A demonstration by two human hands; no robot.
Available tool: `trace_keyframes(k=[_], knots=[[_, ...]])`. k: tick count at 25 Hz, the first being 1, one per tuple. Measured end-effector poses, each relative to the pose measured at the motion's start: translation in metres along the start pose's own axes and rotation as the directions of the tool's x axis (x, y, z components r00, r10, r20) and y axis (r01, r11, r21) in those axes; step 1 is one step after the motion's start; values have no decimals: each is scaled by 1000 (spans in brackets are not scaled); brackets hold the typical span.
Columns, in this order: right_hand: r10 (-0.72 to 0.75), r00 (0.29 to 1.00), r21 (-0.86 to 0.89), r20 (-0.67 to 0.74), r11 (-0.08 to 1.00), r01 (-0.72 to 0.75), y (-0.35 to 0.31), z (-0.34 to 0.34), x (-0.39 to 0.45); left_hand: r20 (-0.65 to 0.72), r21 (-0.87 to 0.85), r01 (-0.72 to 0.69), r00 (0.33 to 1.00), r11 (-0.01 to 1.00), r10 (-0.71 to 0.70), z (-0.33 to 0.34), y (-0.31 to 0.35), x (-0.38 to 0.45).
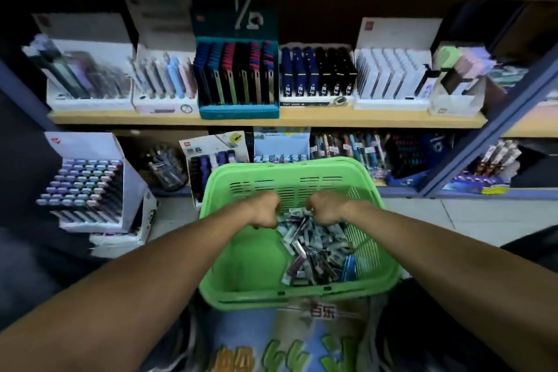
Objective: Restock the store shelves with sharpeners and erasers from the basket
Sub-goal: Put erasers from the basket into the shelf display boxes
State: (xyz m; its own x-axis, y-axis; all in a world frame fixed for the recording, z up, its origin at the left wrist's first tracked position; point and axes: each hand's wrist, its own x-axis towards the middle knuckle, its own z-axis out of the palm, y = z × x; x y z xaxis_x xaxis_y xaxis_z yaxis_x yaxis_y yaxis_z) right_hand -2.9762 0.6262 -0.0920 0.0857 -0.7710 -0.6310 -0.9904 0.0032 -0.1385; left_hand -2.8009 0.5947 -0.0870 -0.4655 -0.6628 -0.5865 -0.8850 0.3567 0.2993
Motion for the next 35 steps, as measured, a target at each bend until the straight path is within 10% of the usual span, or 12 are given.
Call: trace_keyframes(k=[10,20,28,32,35], knots=[[176,971,175,162,963,-203,31,63,46,310,-358,254,940,898,-143,73,-2,50],[93,972,812,218,535,-233,38,77,52,287,-697,353,935,624,-208,97,-9,80],[-73,954,745,290,644,-177,28,80,50,144,-614,317,945,723,-293,96,-35,76],[16,973,273,231,959,-81,34,82,60,74,-309,217,976,926,-204,98,-29,72],[86,911,-36,404,996,-78,40,90,54,30,-117,173,985,978,-170,100,-20,72]])
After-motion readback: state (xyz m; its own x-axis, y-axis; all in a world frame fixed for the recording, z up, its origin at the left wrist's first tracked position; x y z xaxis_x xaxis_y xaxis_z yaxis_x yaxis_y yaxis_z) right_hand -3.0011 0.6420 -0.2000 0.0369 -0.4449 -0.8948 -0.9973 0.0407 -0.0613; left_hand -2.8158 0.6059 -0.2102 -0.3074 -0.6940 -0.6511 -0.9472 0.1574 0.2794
